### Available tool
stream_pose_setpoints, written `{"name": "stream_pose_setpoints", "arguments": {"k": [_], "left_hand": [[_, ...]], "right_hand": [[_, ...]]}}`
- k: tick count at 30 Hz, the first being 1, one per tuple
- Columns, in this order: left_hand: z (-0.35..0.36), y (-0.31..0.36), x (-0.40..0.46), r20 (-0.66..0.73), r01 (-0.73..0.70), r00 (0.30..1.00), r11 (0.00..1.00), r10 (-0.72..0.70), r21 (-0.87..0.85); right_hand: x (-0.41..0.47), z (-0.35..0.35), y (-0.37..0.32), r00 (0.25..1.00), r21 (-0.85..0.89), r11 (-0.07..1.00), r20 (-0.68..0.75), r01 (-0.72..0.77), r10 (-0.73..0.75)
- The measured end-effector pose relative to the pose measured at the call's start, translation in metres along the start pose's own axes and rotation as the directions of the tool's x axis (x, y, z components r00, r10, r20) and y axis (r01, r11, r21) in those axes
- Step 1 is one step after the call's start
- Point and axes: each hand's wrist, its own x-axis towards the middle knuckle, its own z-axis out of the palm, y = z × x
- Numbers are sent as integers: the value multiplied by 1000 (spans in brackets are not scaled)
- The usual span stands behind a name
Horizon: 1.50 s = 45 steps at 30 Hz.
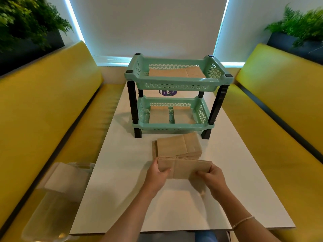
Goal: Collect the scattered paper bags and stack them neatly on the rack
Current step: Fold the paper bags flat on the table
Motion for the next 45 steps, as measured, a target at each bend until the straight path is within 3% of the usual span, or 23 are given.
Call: {"name": "stream_pose_setpoints", "arguments": {"k": [4,7,10,12,16,19,22,25,28,31,34,38,41,45], "left_hand": [[4,-1,1,-16,-36,999,999,35,-32],[-1,-1,0,36,-39,999,999,38,26],[-11,10,4,53,-113,993,970,104,215],[-19,28,8,133,-195,979,901,154,389],[-28,59,19,305,-253,950,754,72,607],[-34,66,35,240,-118,970,820,-24,560],[-36,70,47,176,83,974,951,-141,298],[-31,78,62,84,233,969,972,-231,-22],[-24,87,87,-49,263,962,960,-269,-93],[-22,94,119,-186,219,959,976,-213,14],[-19,107,147,-332,180,939,952,-91,247],[-19,119,180,-325,165,945,821,26,546],[-20,115,195,-330,184,943,760,42,623],[-17,109,201,-354,199,935,772,35,603]], "right_hand": [[2,1,1,1000,-16,1000,-9,19,-20],[2,-3,7,1000,-123,992,3,4,-3],[3,-7,0,997,-190,982,82,2,14],[4,-8,-14,990,-213,977,139,14,16],[12,-6,-47,986,-130,991,167,26,-4],[21,1,-72,990,54,999,140,0,-8],[32,12,-88,986,196,979,167,-47,13],[45,28,-97,964,150,982,255,-118,77],[66,47,-106,966,31,995,242,-98,88],[95,64,-120,975,-85,996,217,-29,46],[123,80,-140,974,-251,967,226,47,11],[161,101,-150,980,-340,935,198,100,-33],[174,112,-152,982,-442,894,189,70,16],[184,128,-144,985,-479,878,161,27,58]]}}
